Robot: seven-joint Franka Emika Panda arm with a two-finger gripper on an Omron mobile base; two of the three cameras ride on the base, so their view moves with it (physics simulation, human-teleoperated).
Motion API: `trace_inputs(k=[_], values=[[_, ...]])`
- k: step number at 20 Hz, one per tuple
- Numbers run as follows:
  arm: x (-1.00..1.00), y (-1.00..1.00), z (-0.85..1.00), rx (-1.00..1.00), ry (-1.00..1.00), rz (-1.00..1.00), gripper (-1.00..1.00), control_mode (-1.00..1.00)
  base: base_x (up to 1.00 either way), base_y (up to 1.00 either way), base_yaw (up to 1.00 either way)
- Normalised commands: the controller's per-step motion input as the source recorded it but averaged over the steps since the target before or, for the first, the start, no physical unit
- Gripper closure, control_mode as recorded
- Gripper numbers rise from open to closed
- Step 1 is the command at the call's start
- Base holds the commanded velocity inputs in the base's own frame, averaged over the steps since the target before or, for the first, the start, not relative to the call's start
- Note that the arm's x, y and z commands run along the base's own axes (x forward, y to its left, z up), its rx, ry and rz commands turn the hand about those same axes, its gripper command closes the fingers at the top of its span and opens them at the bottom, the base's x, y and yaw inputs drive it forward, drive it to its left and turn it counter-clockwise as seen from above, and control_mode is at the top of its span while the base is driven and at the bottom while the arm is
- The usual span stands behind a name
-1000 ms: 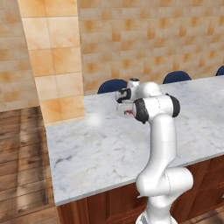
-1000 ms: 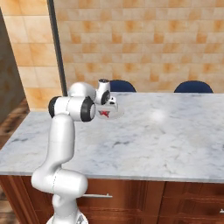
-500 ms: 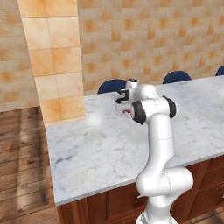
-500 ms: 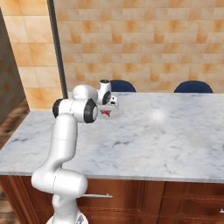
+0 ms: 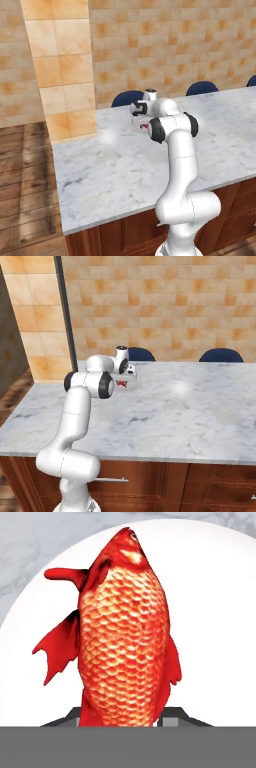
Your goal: Take the fish from the fridge and place it on the digital scale on the counter by the fridge. Wait a few seconds for a reading, then move it to the plate on the dining counter.
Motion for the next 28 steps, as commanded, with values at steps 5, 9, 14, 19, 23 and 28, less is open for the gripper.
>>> trace_inputs(k=[5,9,14,19,23,28], values=[[0.00,0.00,0.00,0.00,0.00,0.00,-1.00,-1.00,0.00,0.00,0.00],[-0.08,-0.04,0.00,0.00,0.00,0.00,-1.00,-1.00,0.00,0.00,0.00],[-0.55,-0.17,0.00,0.01,-0.03,0.00,-1.00,-1.00,0.00,0.00,0.00],[-0.41,-0.01,0.06,-0.13,-0.02,0.00,-1.00,-1.00,0.00,0.00,0.00],[-0.66,-0.04,0.29,-0.07,-0.02,0.00,-1.00,-1.00,0.00,0.00,0.00],[-1.00,-0.14,0.57,0.03,-0.14,0.00,-1.00,-1.00,0.00,0.00,0.00]])
